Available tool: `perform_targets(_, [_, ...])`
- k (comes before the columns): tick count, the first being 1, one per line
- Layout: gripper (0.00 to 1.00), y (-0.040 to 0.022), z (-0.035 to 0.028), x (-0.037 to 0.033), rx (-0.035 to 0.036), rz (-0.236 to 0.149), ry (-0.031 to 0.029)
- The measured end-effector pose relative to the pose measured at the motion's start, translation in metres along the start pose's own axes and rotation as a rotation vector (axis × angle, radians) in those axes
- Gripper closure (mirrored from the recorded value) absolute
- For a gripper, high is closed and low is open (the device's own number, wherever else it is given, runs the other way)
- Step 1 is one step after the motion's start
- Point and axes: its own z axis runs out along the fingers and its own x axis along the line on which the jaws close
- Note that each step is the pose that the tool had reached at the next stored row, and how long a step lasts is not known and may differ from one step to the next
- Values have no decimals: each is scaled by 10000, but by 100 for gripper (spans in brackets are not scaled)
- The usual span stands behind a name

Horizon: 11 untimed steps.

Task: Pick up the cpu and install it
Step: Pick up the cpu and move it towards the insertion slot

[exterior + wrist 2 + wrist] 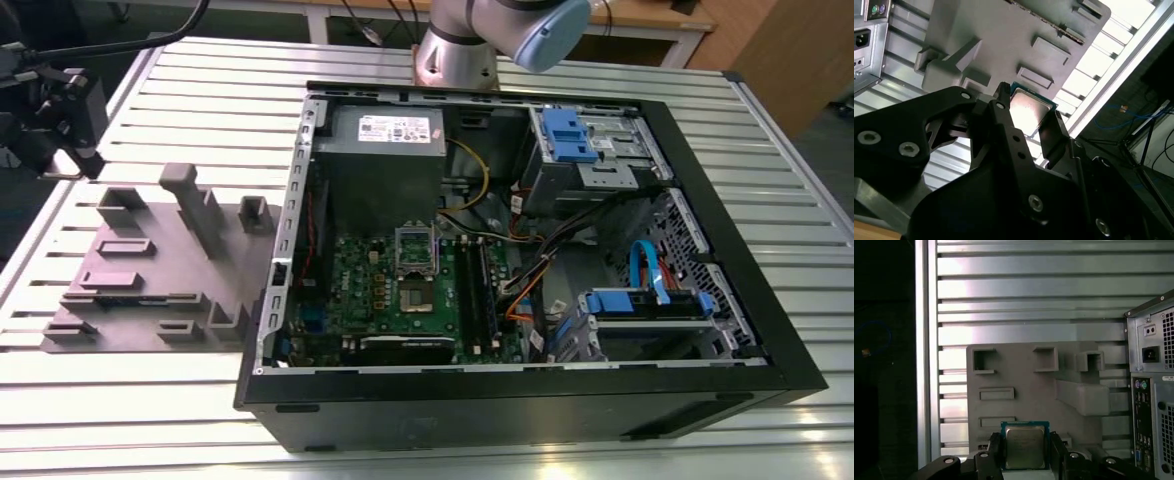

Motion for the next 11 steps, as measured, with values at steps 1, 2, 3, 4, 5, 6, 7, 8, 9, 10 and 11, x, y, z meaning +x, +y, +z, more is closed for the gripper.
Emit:
perform_targets(1, [53, 1, -16, -1, 0, -1, 0])
perform_targets(2, [53, 2, -36, -1, 0, 0, 0])
perform_targets(3, [53, 4, -57, -1, 0, 0, 0])
perform_targets(4, [53, 5, -80, -2, 0, 0, -1])
perform_targets(5, [53, 6, -104, -2, 0, 0, -1])
perform_targets(6, [53, 7, -126, -3, 0, 0, -1])
perform_targets(7, [53, 9, -150, -3, 0, 0, 0])
perform_targets(8, [53, 10, -178, -4, 0, 1, 0])
perform_targets(9, [53, 12, -203, -5, 0, 0, 0])
perform_targets(10, [53, 13, -226, -5, -1, 0, -1])
perform_targets(11, [53, 14, -246, -6, -1, 0, -1])
